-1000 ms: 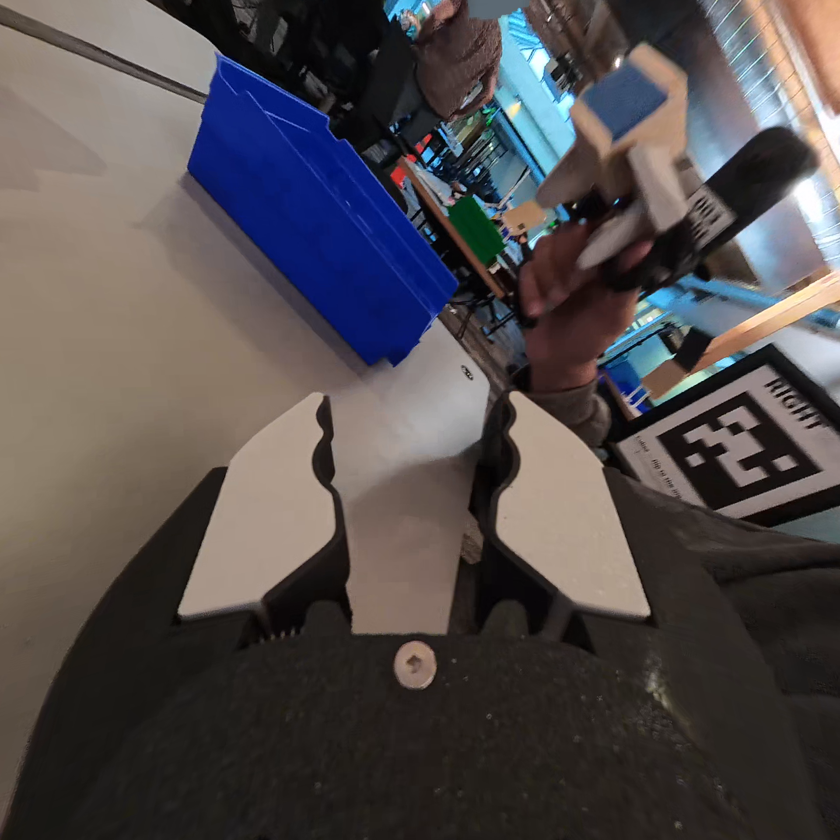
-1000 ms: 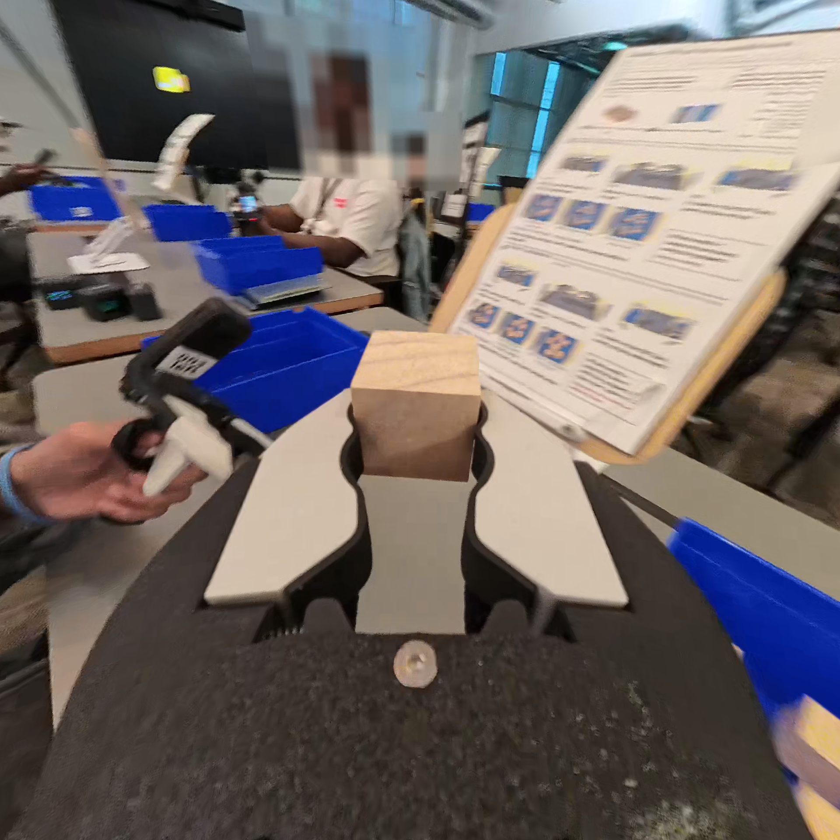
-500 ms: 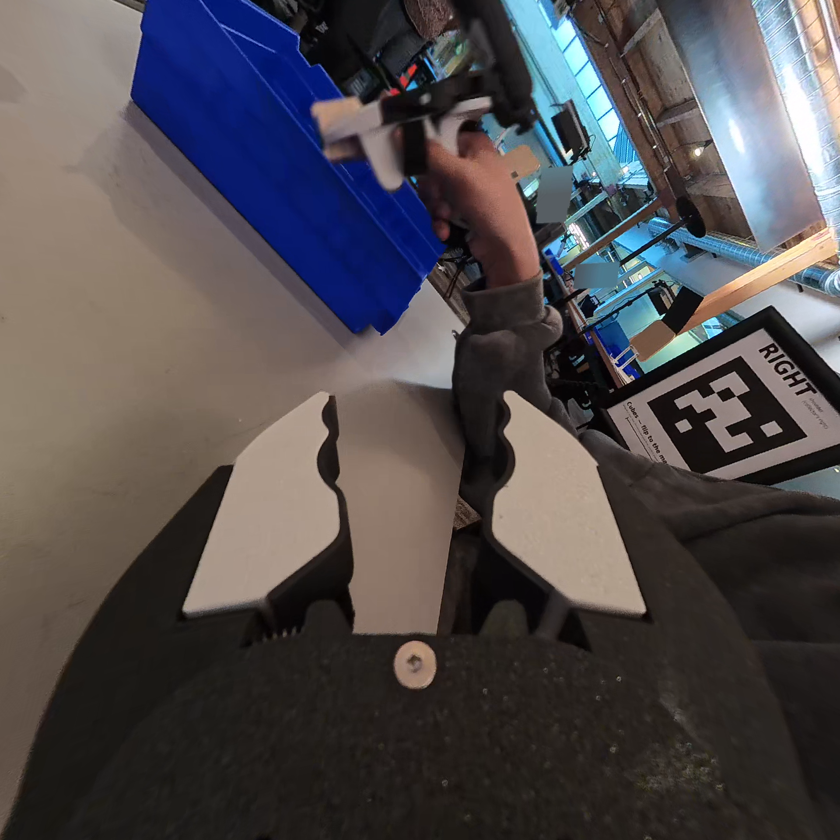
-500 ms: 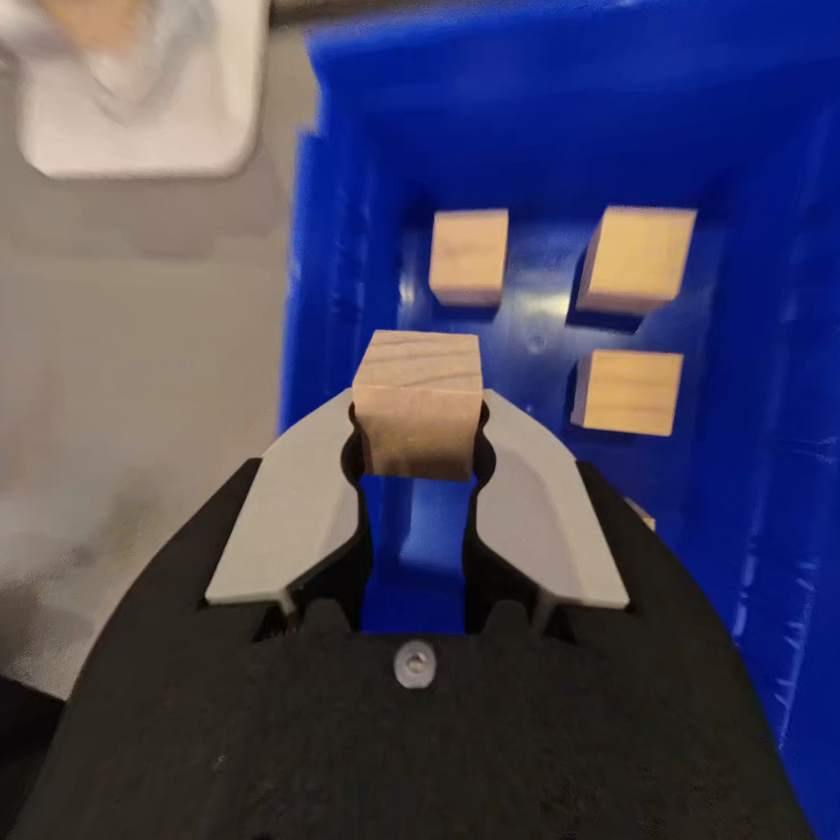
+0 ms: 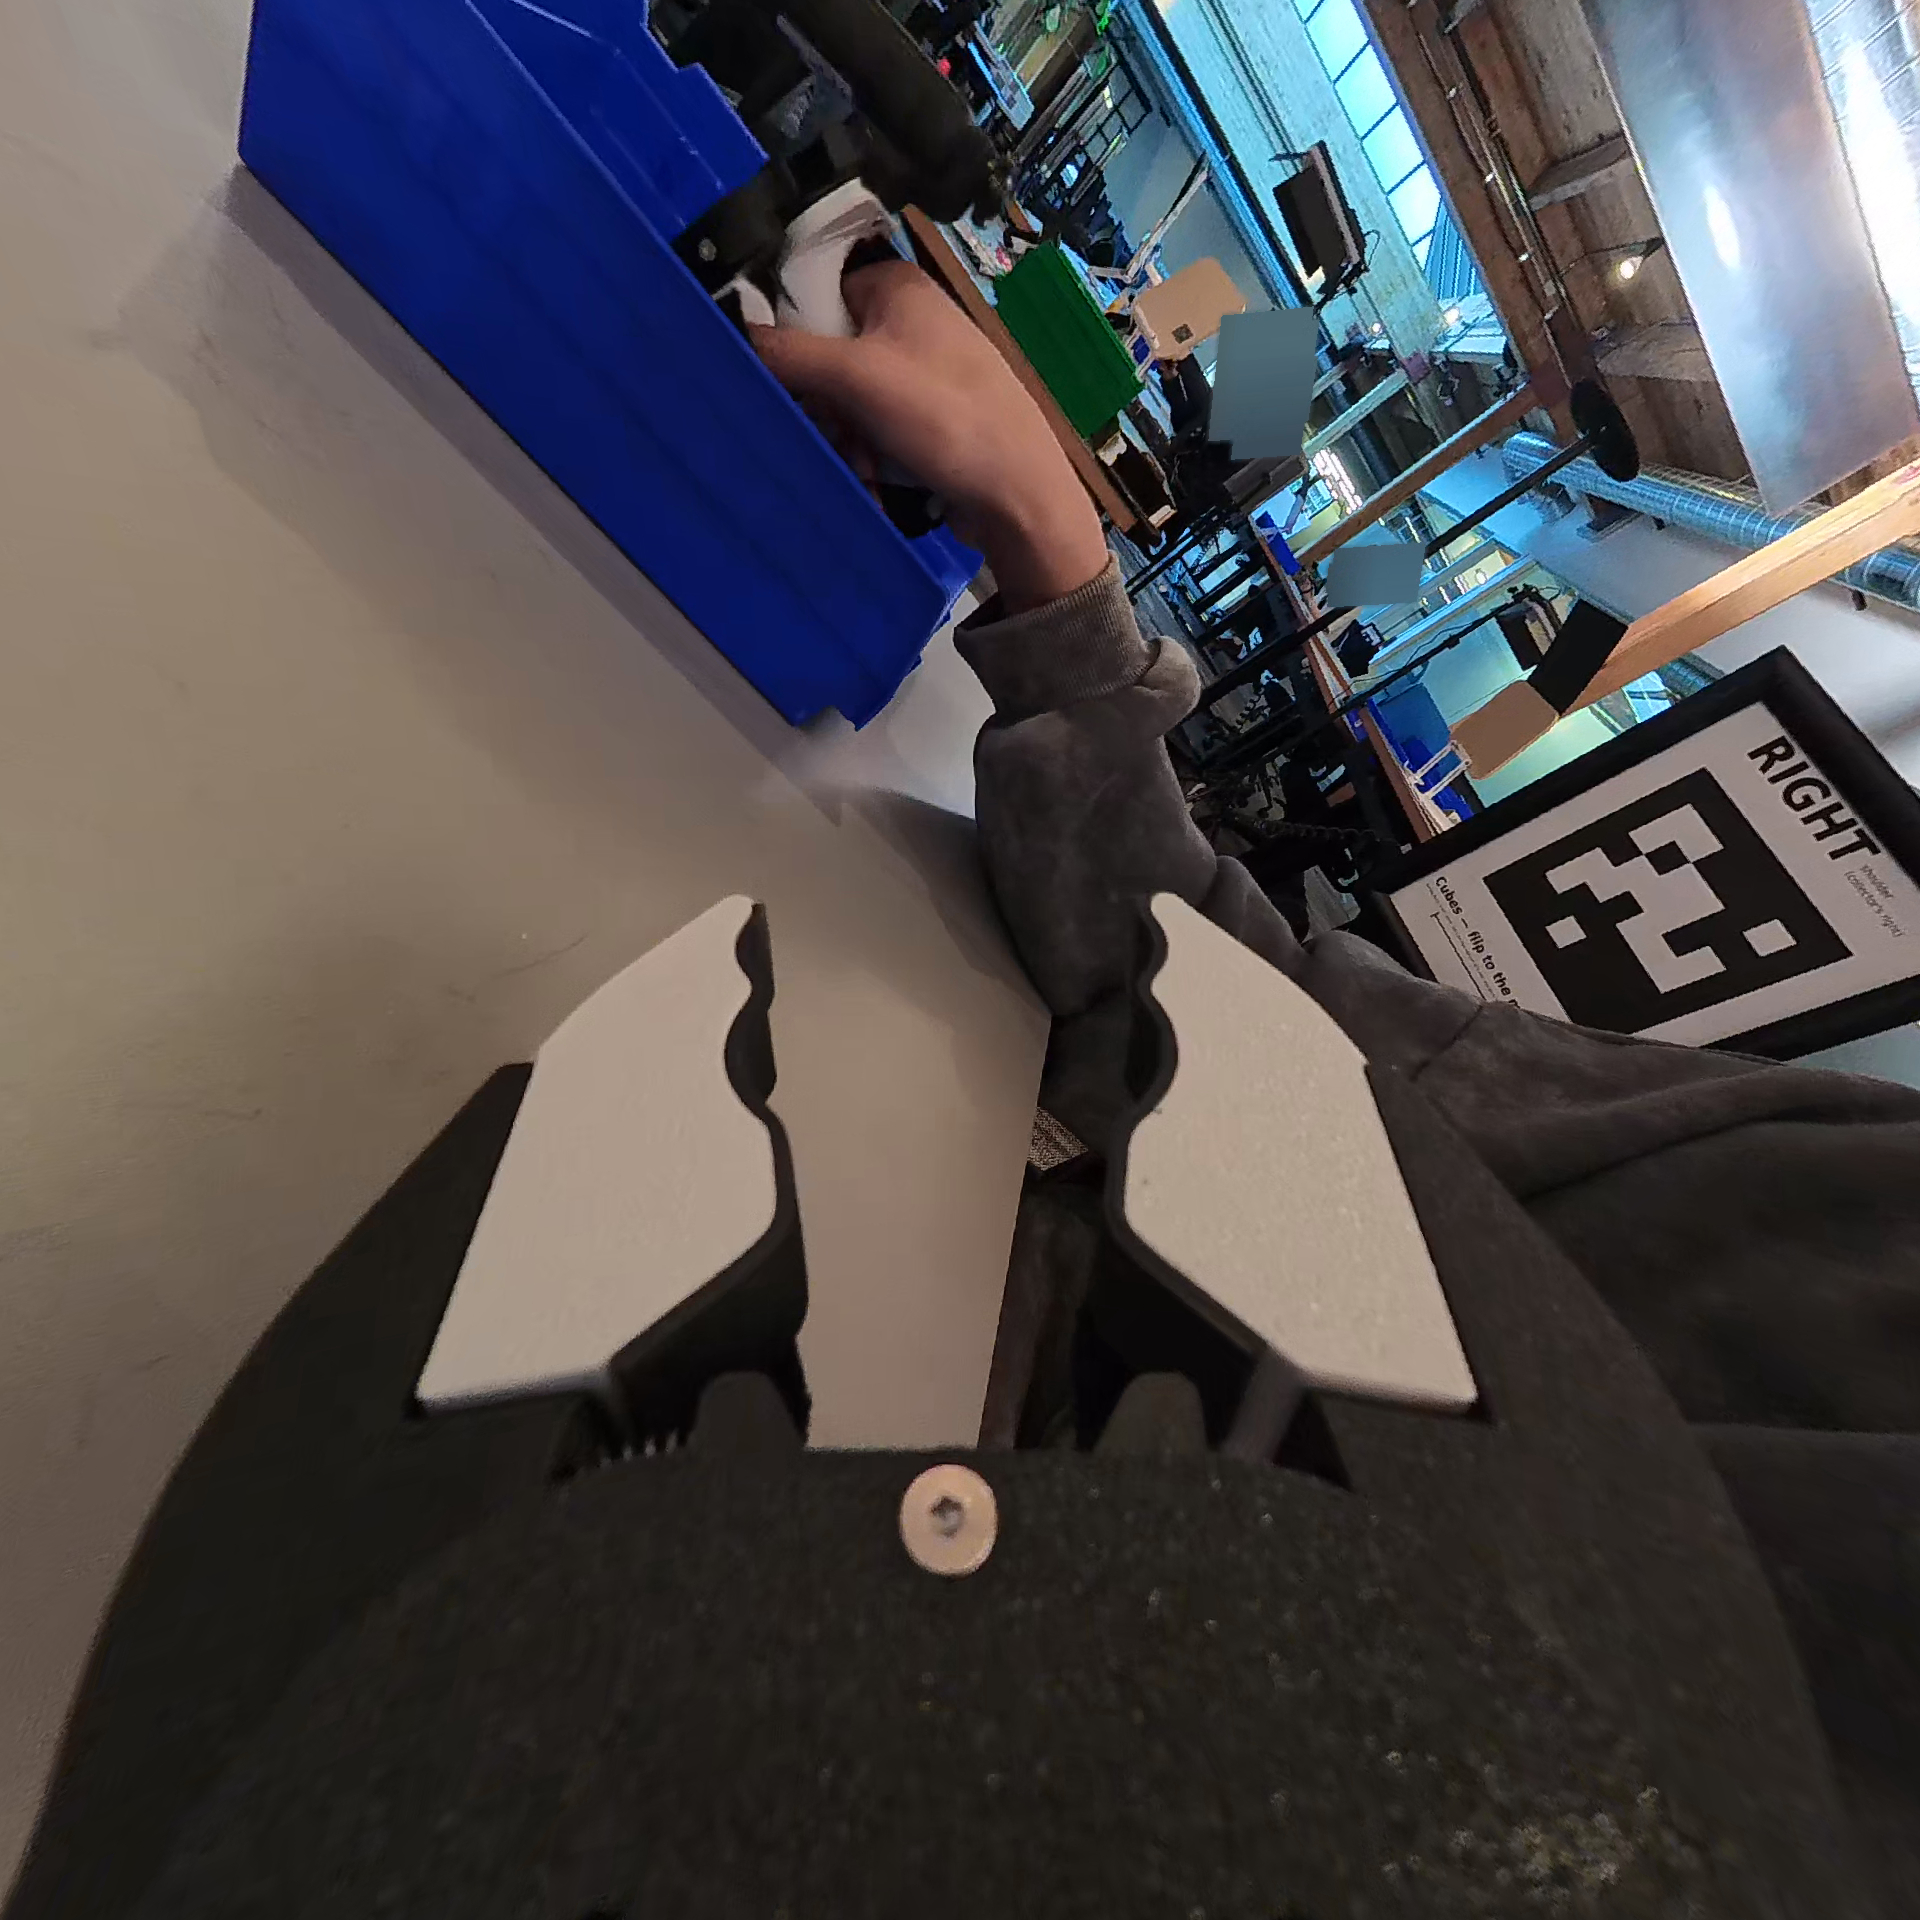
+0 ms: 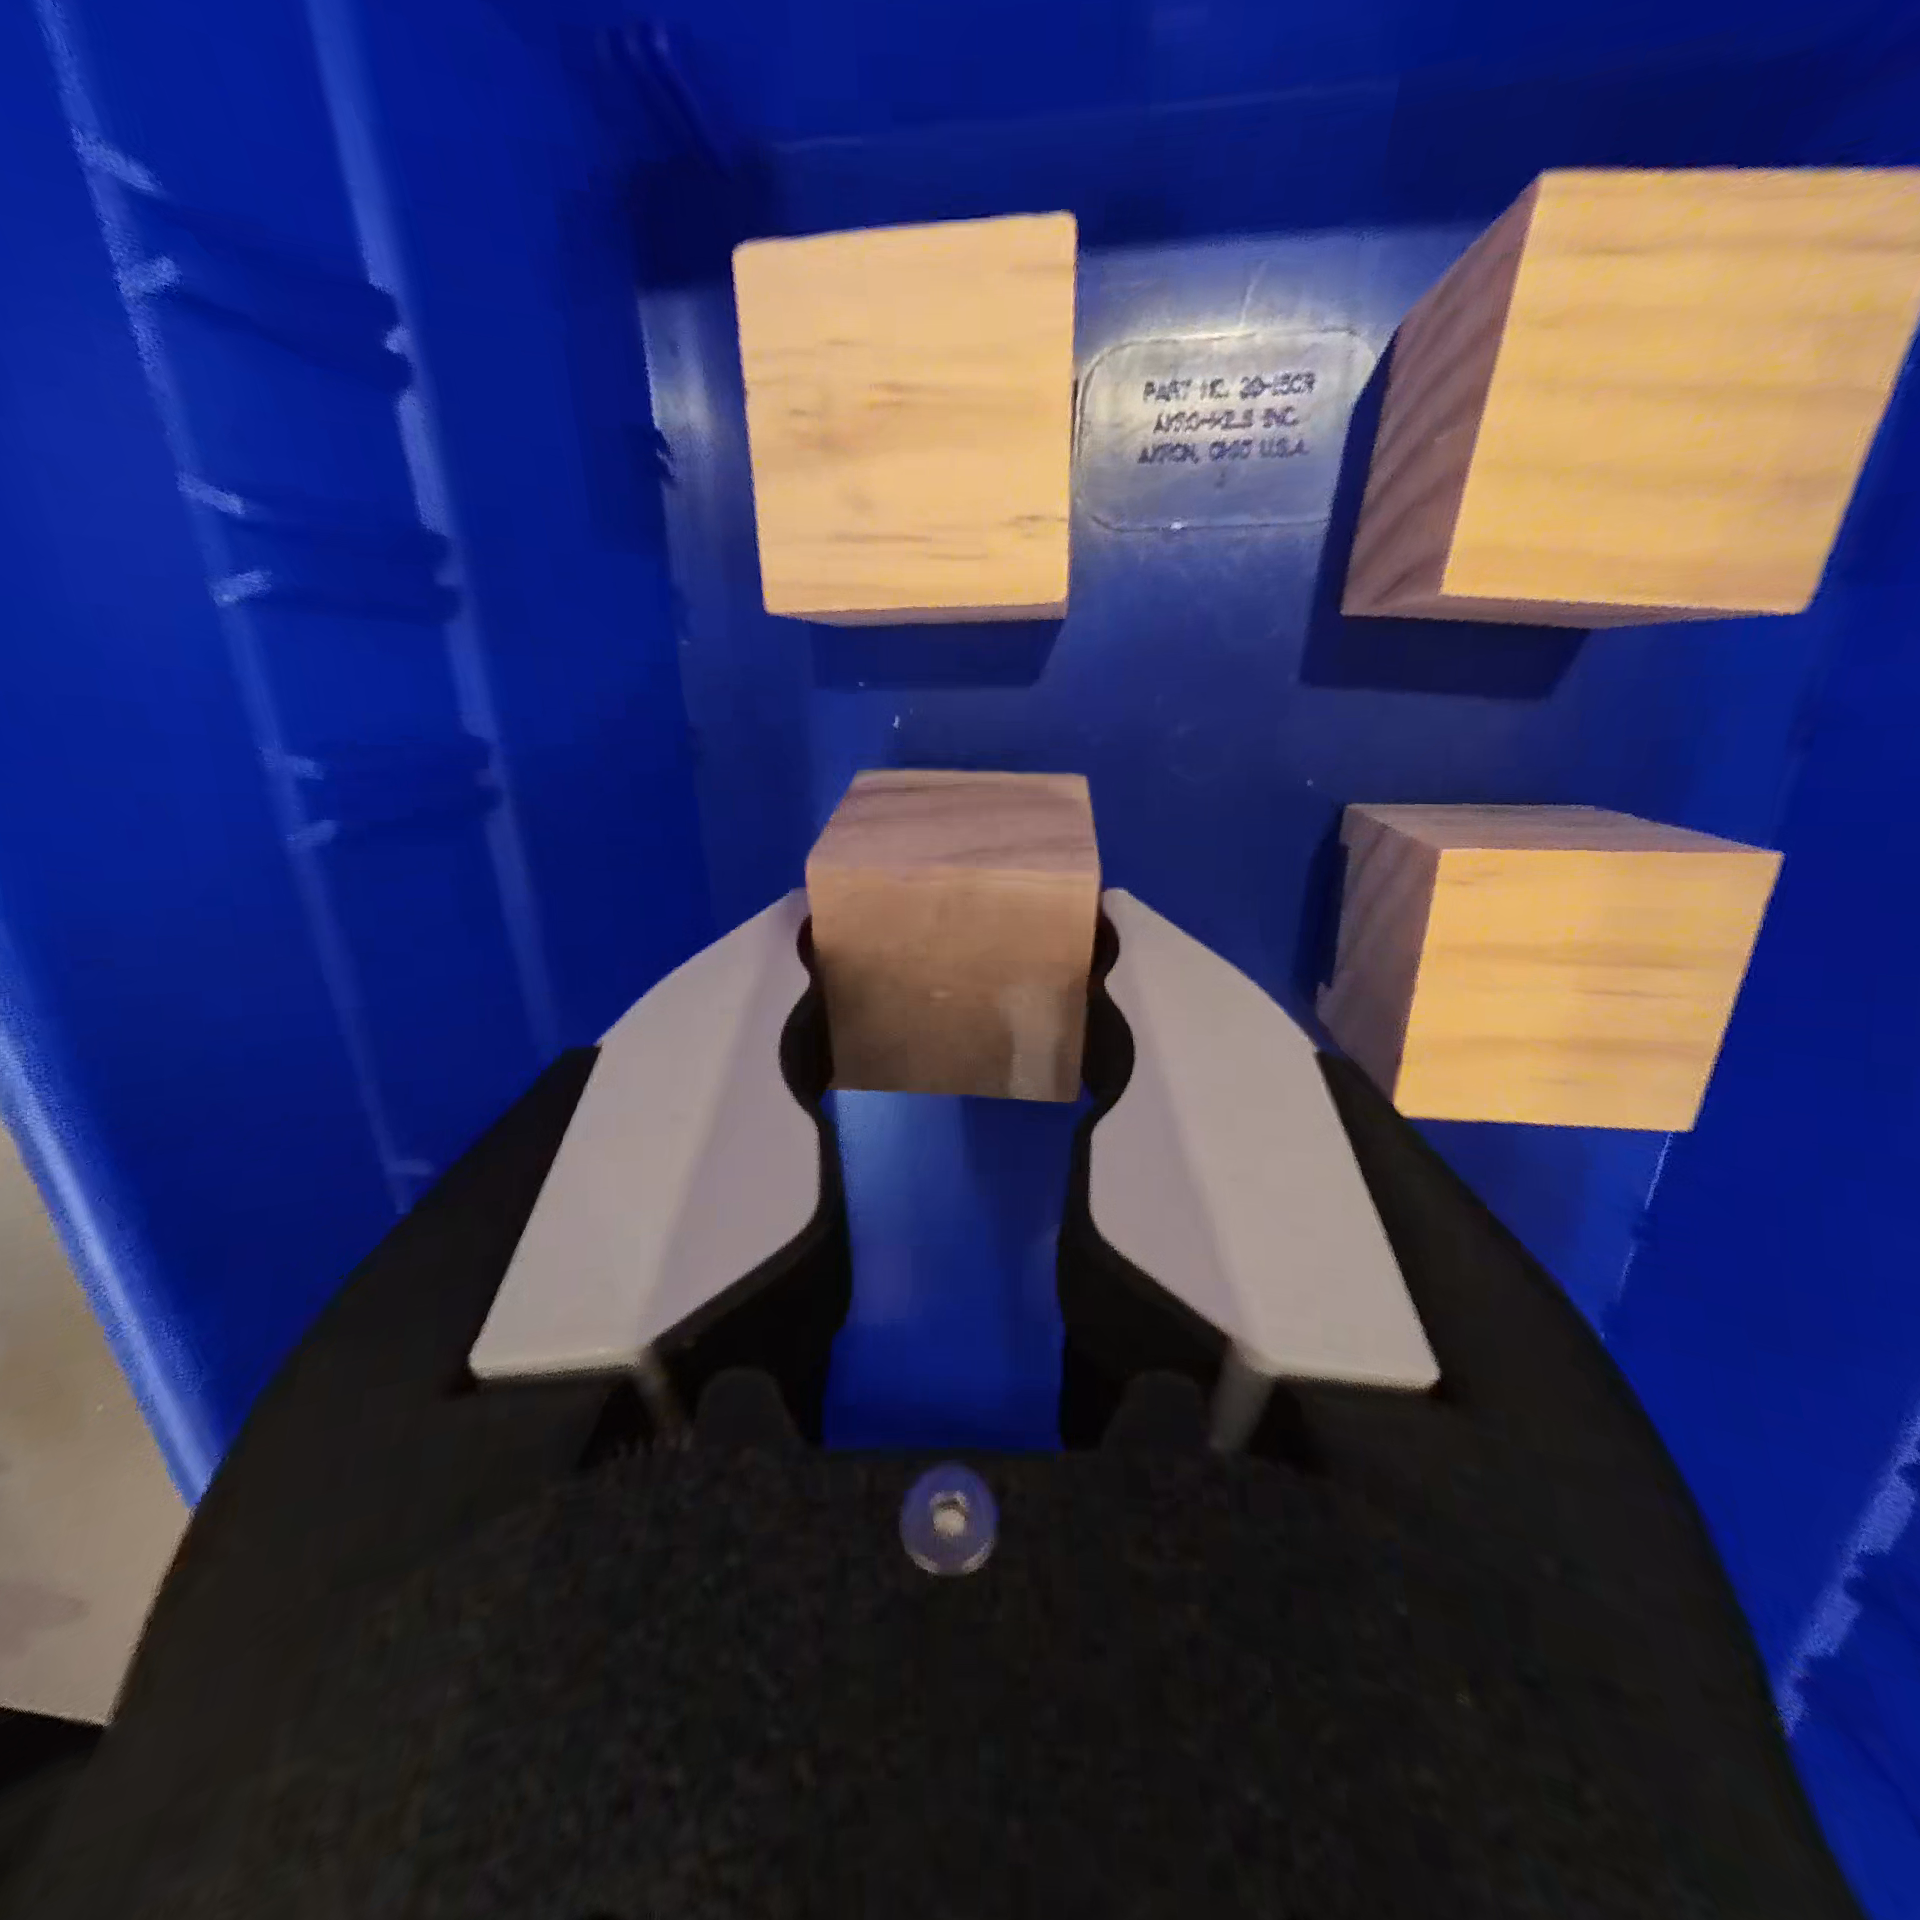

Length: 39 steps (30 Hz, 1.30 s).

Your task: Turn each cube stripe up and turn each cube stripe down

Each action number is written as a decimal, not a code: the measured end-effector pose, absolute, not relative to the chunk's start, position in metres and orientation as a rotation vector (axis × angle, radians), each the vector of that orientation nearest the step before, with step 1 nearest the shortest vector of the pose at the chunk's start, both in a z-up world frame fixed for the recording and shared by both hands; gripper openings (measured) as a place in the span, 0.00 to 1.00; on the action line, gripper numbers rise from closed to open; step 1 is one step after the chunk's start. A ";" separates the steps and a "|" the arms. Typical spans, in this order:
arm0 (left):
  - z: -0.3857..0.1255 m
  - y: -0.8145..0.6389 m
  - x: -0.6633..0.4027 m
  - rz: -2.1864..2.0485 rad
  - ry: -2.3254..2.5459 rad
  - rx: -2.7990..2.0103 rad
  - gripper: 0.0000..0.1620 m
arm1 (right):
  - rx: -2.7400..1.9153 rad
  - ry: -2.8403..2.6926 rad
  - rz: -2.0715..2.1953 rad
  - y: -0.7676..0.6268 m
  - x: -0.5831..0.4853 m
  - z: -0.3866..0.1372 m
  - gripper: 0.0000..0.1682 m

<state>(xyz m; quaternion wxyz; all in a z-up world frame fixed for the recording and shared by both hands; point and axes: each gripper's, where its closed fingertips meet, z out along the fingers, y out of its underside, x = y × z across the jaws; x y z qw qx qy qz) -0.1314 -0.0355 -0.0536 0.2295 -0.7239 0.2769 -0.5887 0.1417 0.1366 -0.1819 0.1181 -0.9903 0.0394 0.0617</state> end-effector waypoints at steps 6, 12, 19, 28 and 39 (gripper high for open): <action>-0.052 -0.040 -0.129 -1.617 0.787 -1.994 0.40 | -2.802 0.080 0.215 0.144 0.143 -0.164 0.36; -0.047 -0.036 -0.135 -1.551 0.788 -1.987 0.40 | -2.084 -0.191 0.595 0.124 0.097 0.017 0.34; -0.067 -0.005 -0.163 -1.251 0.627 -2.146 0.39 | -1.443 -0.334 0.531 0.043 0.019 0.086 0.38; -0.065 -0.003 -0.174 -1.115 0.657 -2.171 0.39 | -1.645 -0.594 0.762 0.000 -0.111 -0.072 0.37; -0.006 0.102 -0.360 -0.377 0.310 -2.268 0.40 | -1.612 -0.691 0.715 -0.017 -0.118 -0.072 0.33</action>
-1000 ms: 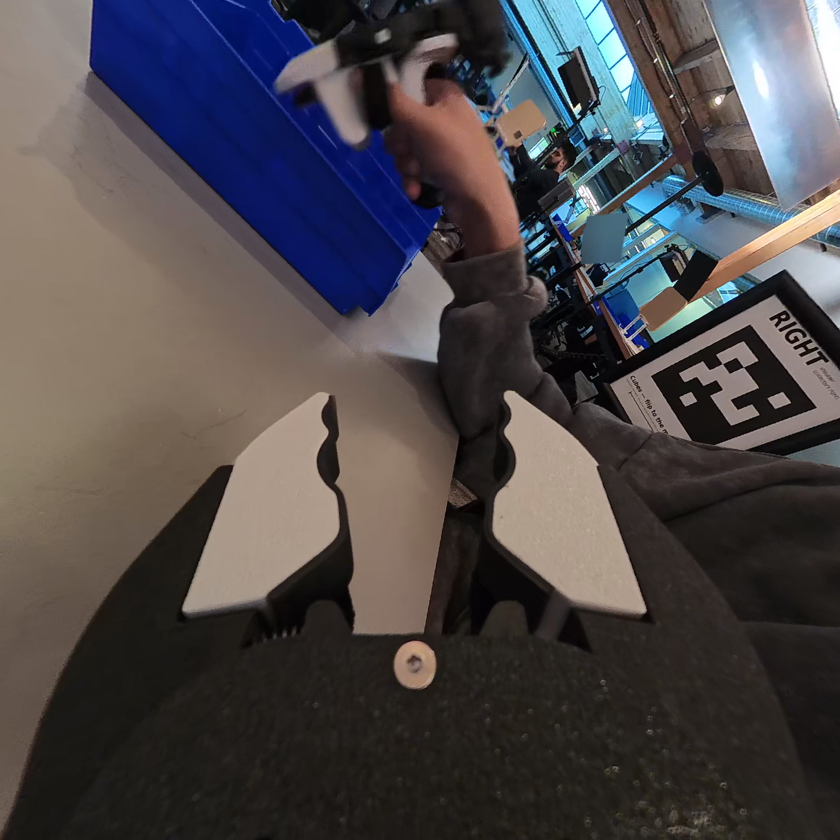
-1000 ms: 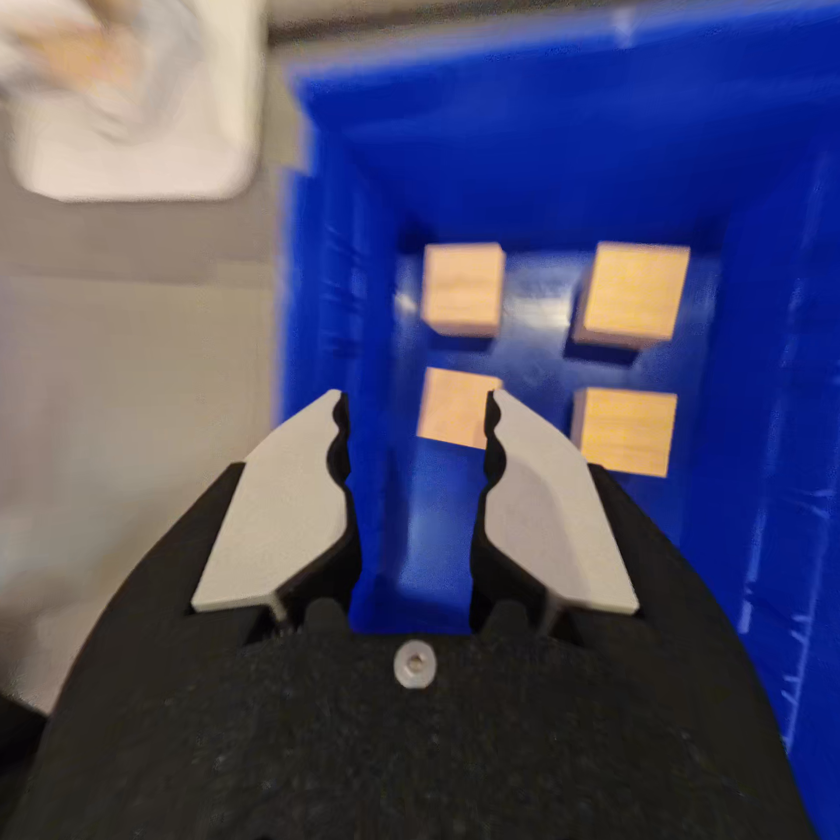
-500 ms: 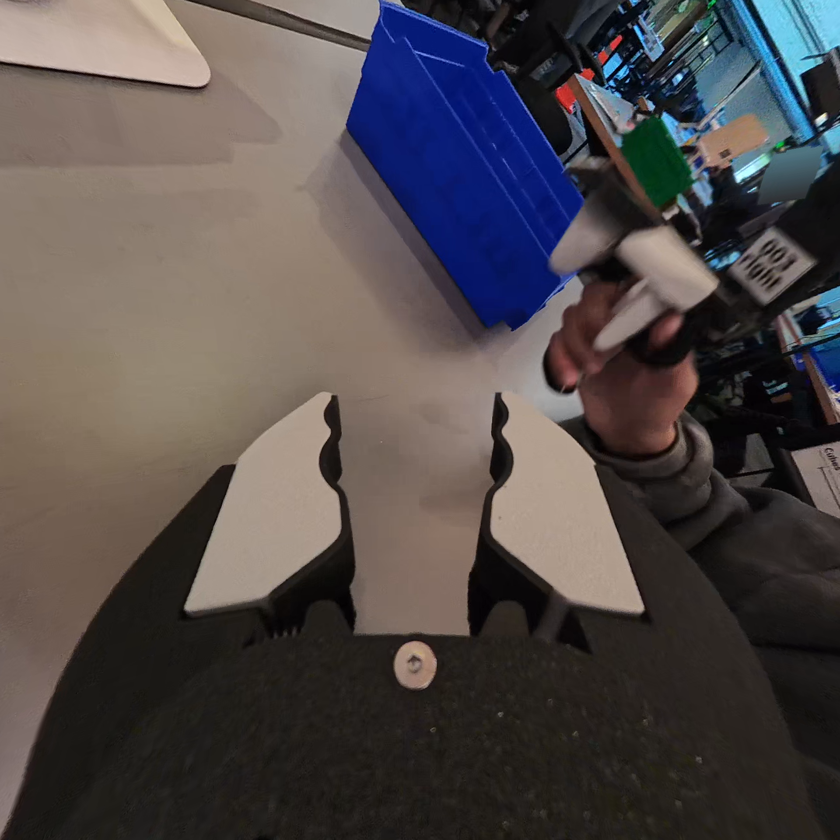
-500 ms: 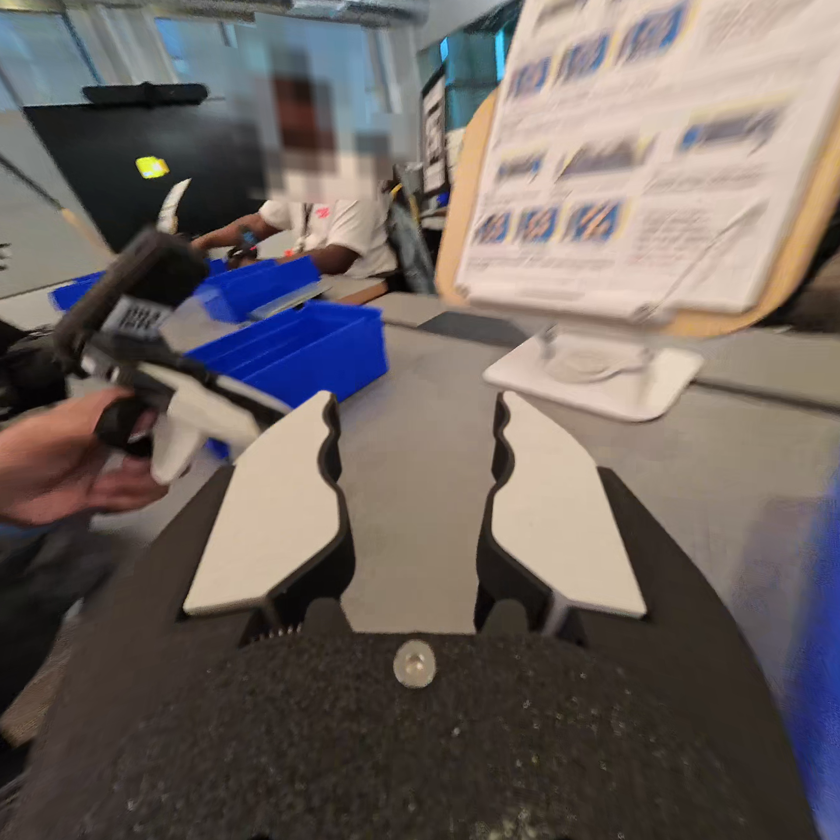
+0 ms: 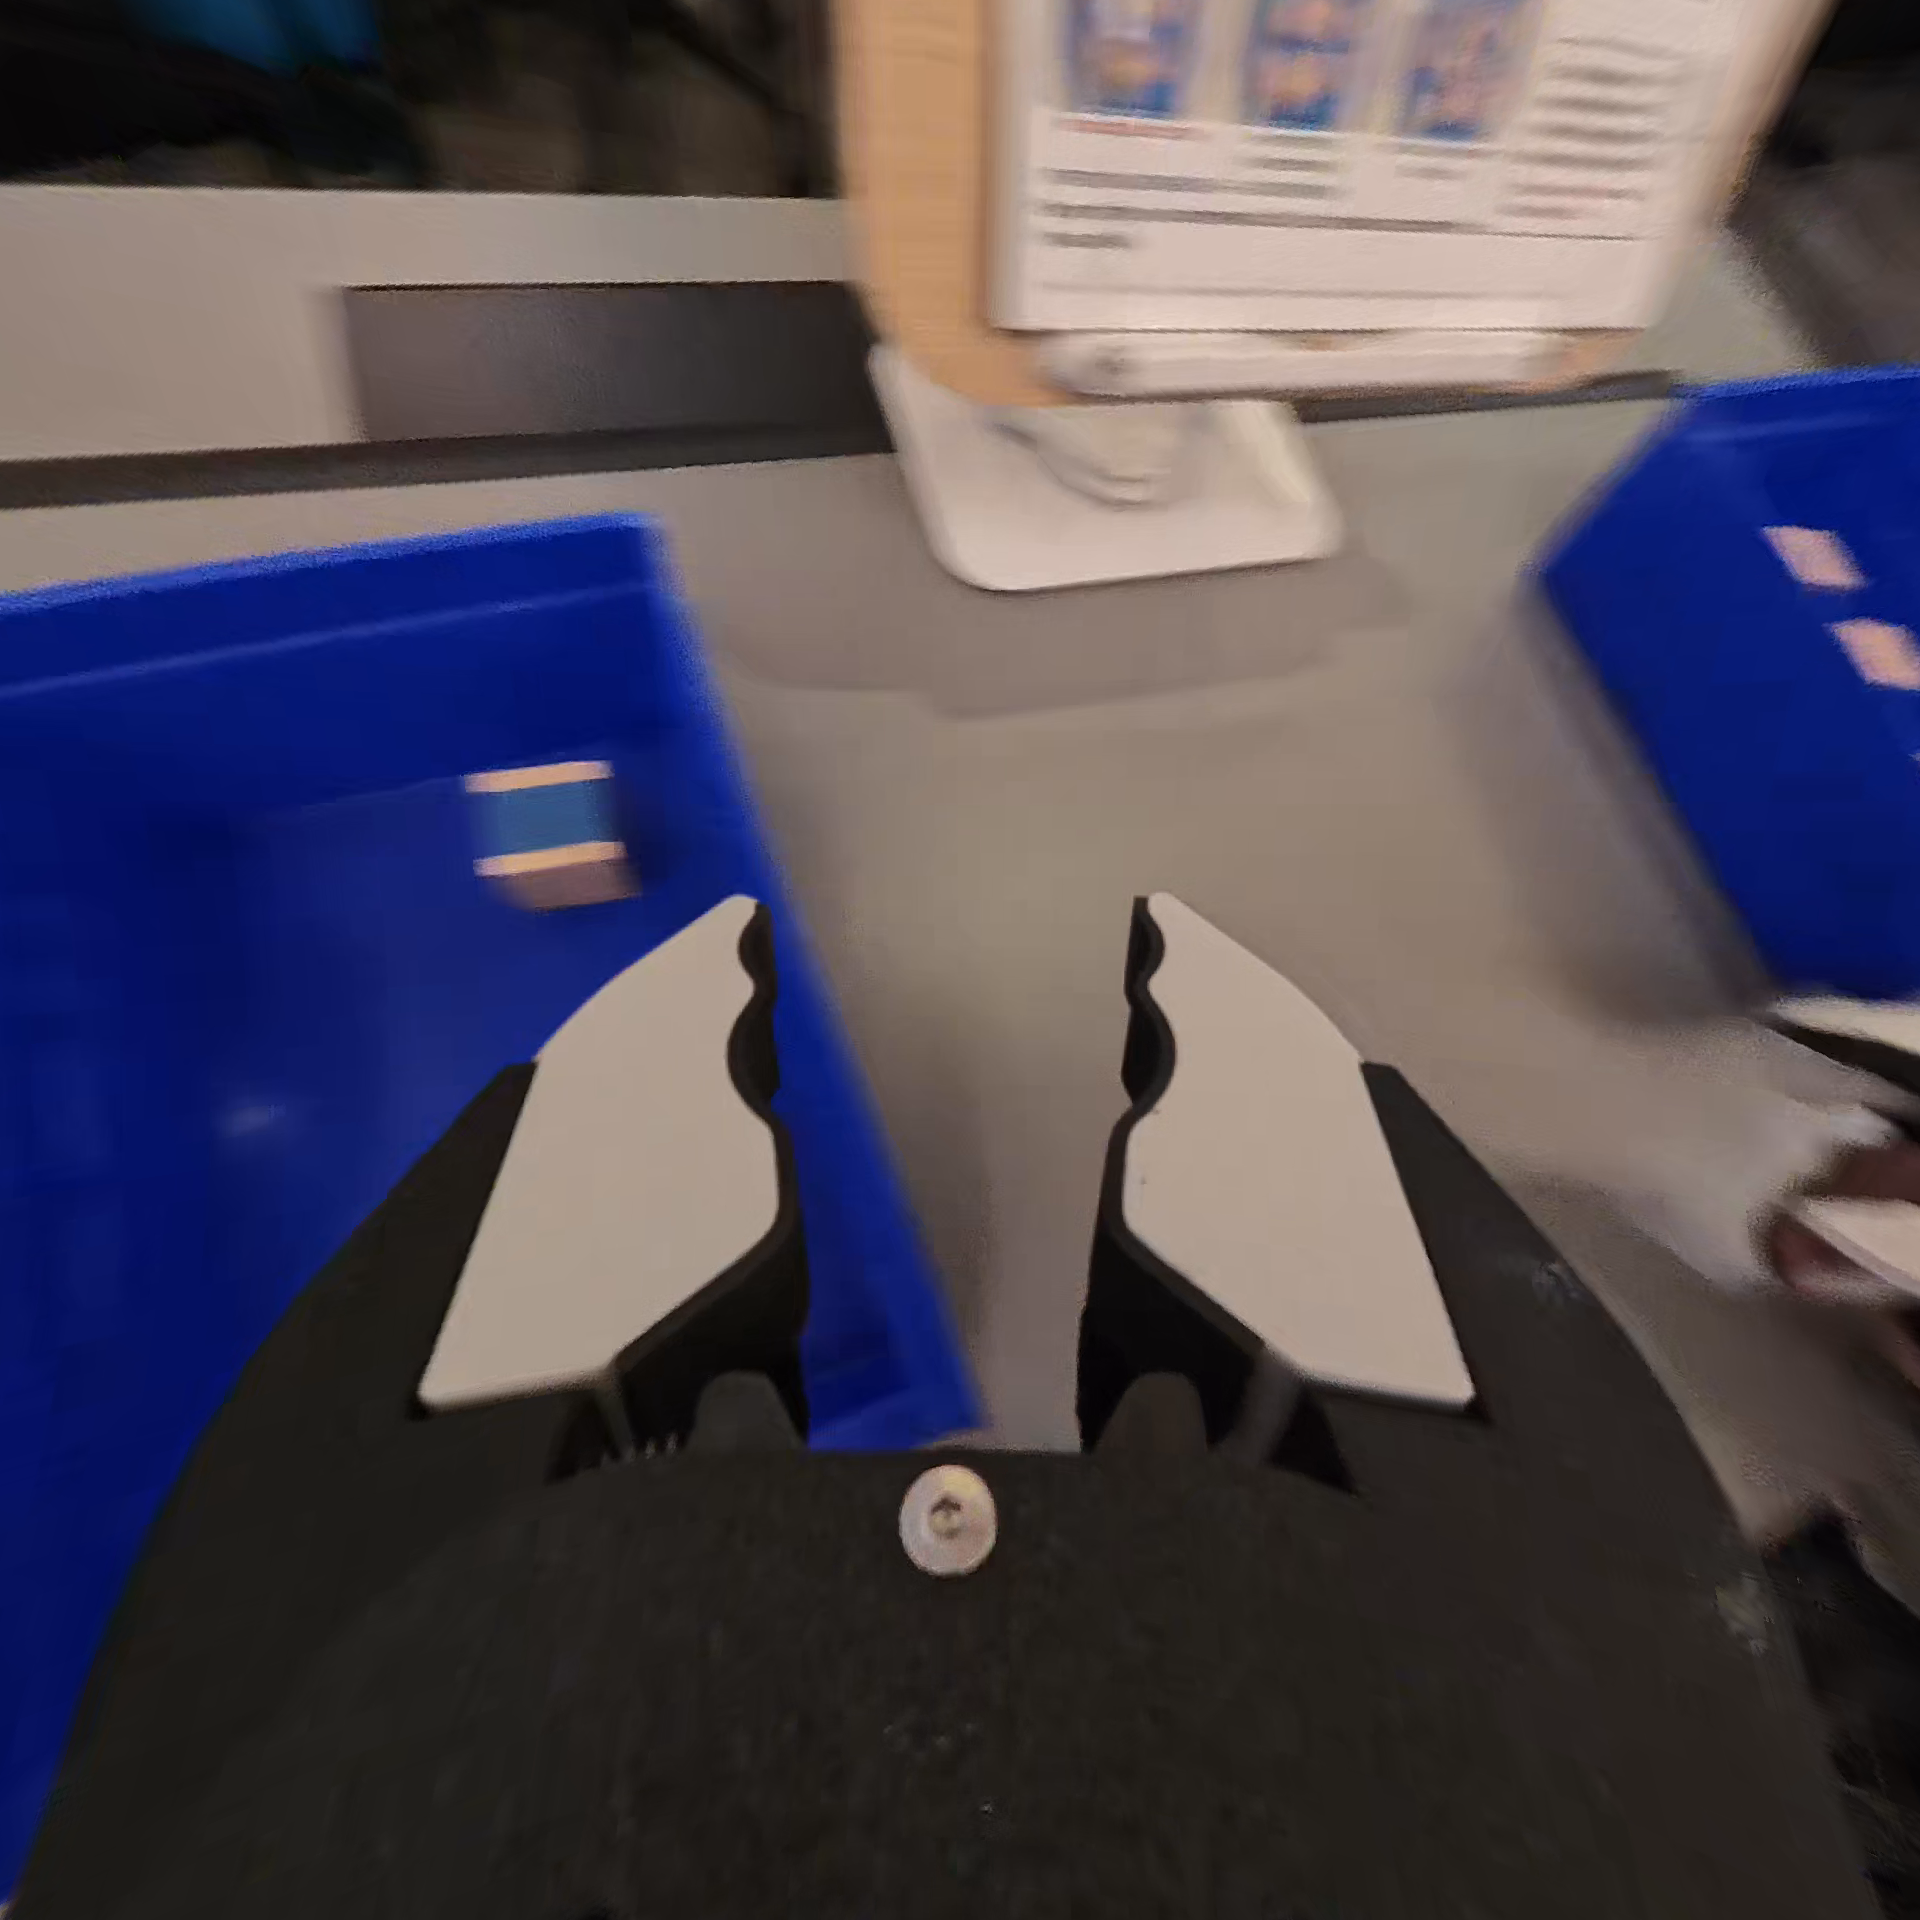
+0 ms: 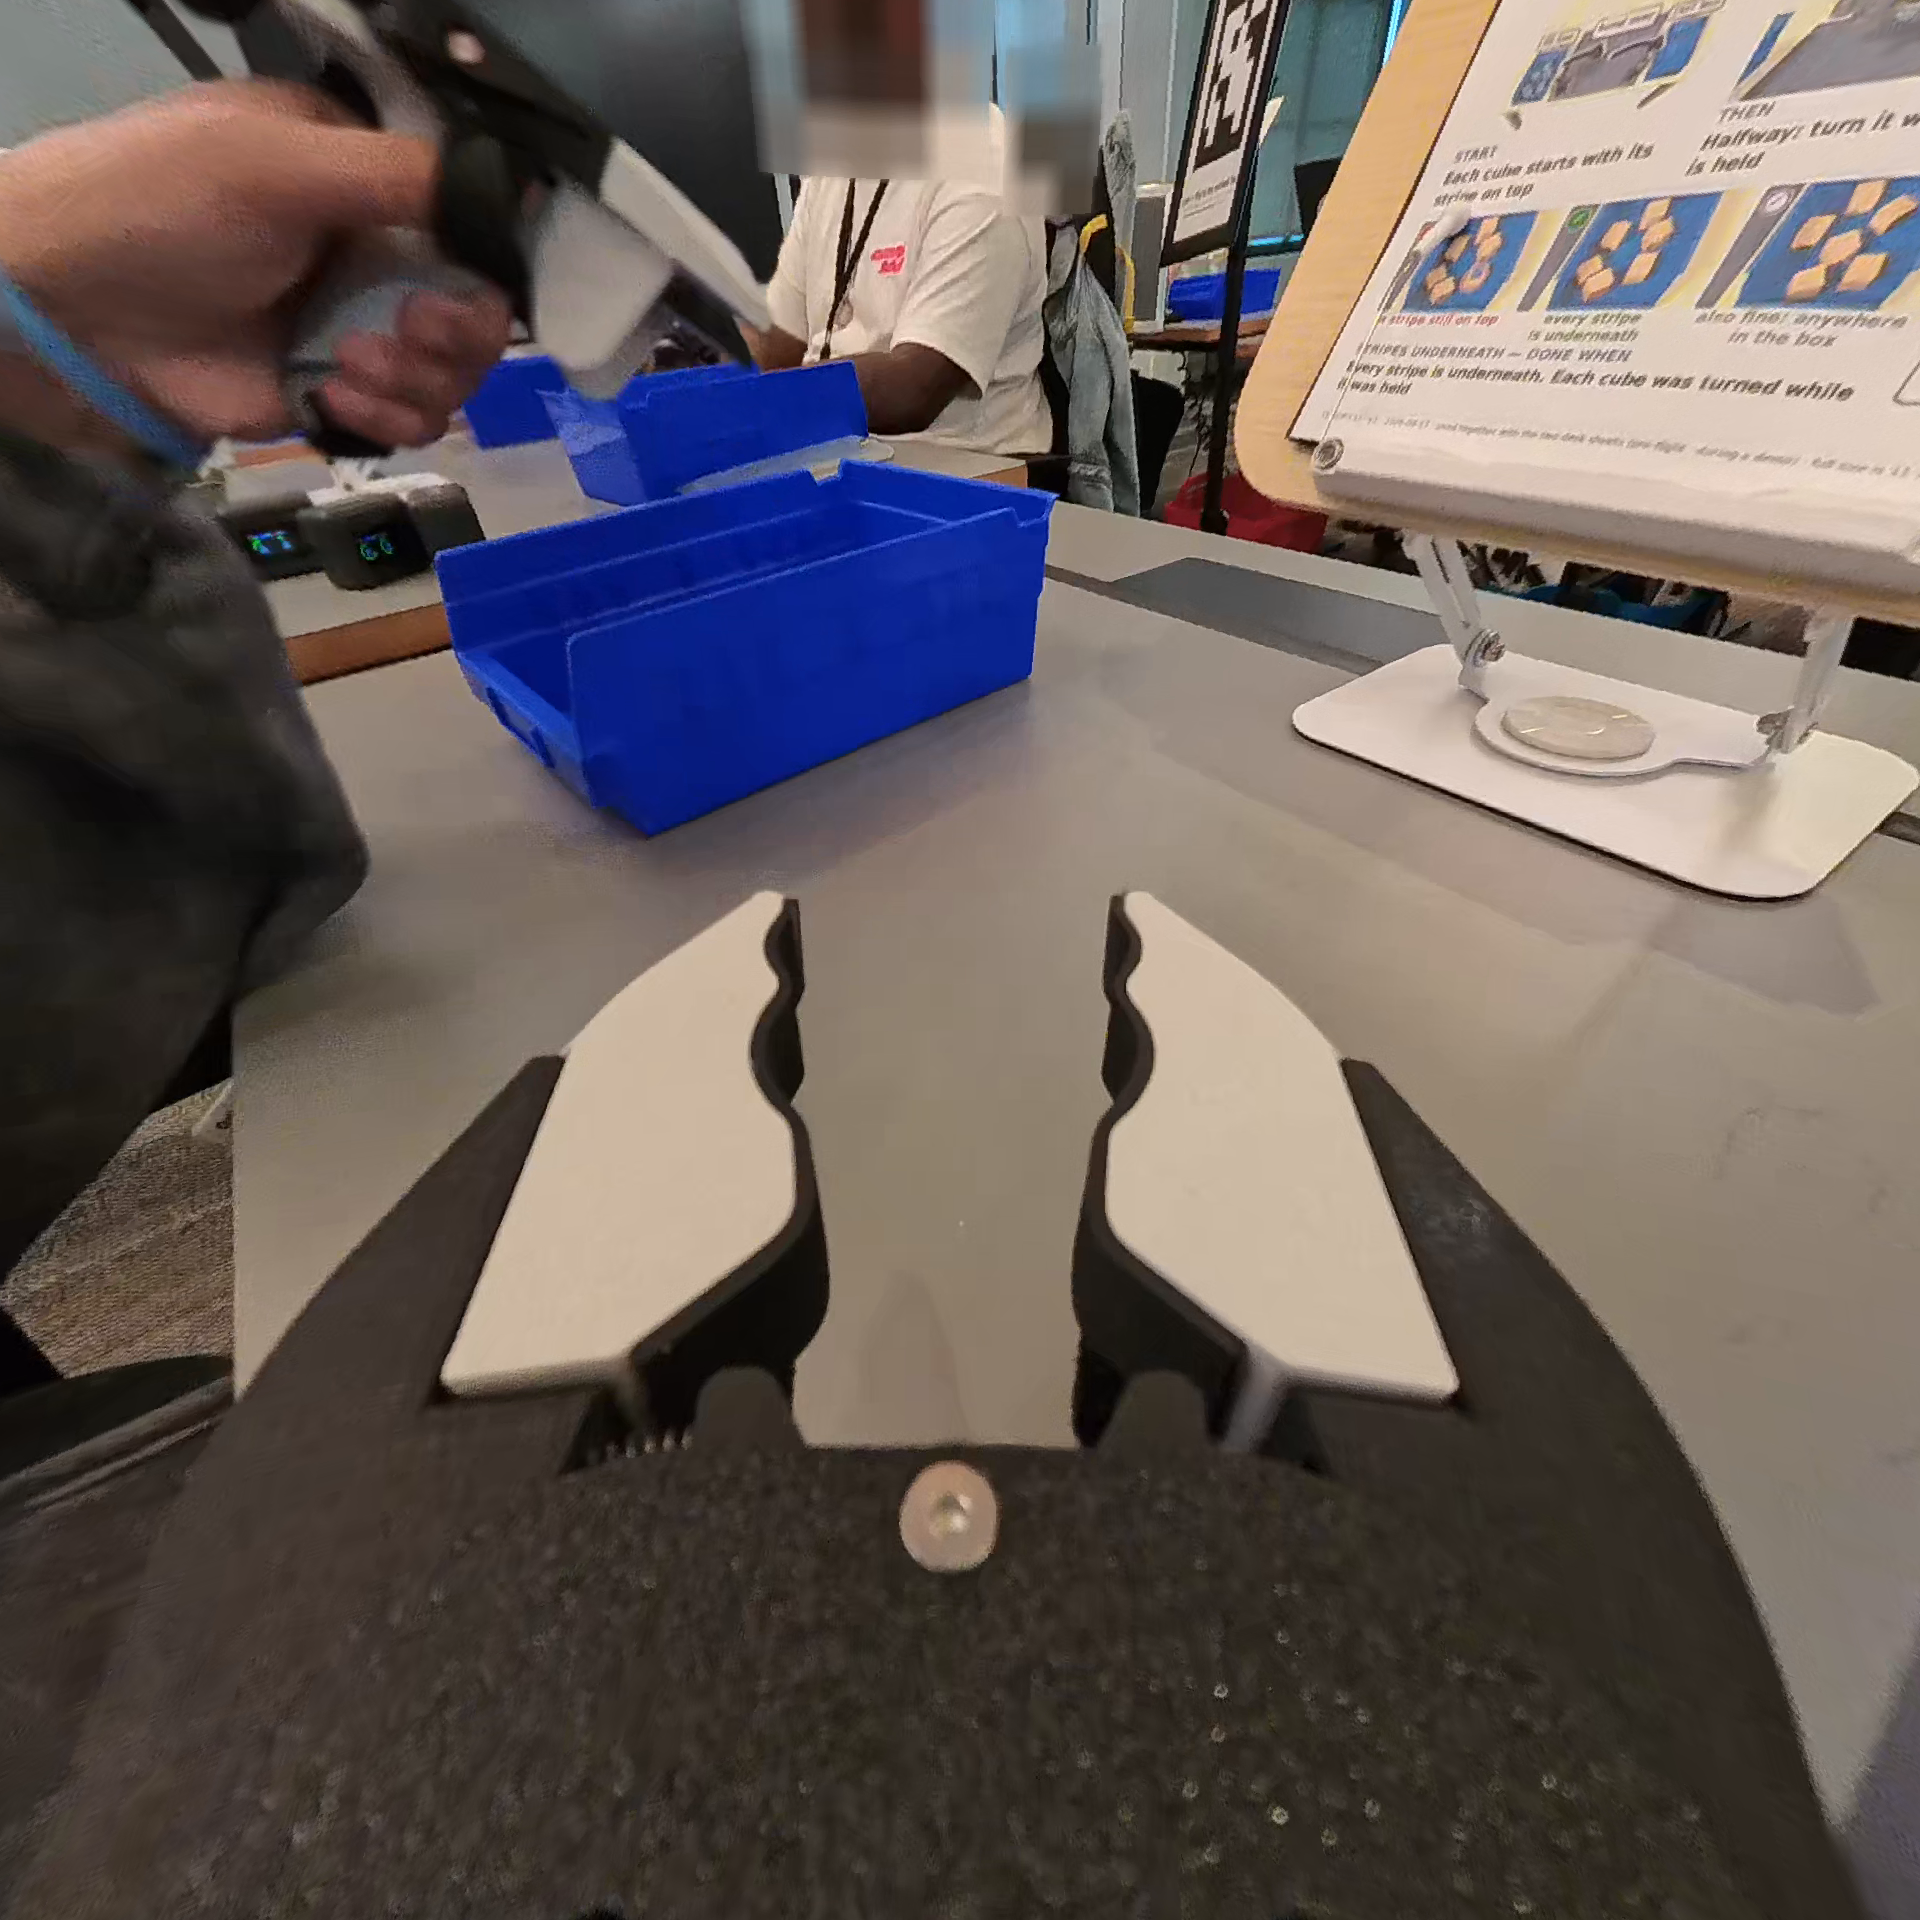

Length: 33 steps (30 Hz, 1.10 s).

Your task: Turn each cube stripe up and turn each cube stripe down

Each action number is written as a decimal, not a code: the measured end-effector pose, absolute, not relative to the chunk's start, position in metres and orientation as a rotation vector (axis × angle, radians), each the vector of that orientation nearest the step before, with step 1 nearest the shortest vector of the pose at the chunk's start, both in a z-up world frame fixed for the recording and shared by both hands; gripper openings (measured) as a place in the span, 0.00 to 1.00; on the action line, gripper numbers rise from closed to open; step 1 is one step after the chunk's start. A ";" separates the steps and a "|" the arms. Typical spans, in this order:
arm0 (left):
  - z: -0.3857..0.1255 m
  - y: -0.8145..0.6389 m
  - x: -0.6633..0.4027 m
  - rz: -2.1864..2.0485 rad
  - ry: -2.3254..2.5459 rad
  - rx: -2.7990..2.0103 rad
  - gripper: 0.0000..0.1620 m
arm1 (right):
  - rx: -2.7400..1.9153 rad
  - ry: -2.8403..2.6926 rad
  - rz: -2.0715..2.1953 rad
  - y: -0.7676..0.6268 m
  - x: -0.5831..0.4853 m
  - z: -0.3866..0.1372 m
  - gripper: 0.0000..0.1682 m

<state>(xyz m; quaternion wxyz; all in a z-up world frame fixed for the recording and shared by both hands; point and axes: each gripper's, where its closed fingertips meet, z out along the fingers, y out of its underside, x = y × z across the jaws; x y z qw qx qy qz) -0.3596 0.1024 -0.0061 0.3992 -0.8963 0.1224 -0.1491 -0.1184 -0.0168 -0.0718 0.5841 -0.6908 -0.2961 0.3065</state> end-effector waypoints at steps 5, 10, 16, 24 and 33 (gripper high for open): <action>-0.072 0.176 -0.436 -0.212 0.168 -2.579 0.40 | -1.617 -0.688 0.779 -0.021 -0.121 -0.070 0.32; -0.142 0.209 -0.446 -0.200 0.143 -2.760 0.41 | -1.636 -0.688 0.779 -0.016 -0.118 -0.074 0.31; -0.171 0.216 -0.438 -0.190 0.180 -2.796 0.28 | -1.678 -0.676 0.835 -0.013 -0.121 -0.084 0.30; -0.097 0.167 -0.475 -0.154 0.033 -2.661 0.27 | -1.653 -0.680 0.835 -0.015 -0.121 -0.076 0.30; -0.004 0.069 -0.387 -0.253 0.187 -2.394 0.27 | -1.639 -0.630 0.775 -0.006 -0.097 -0.065 0.29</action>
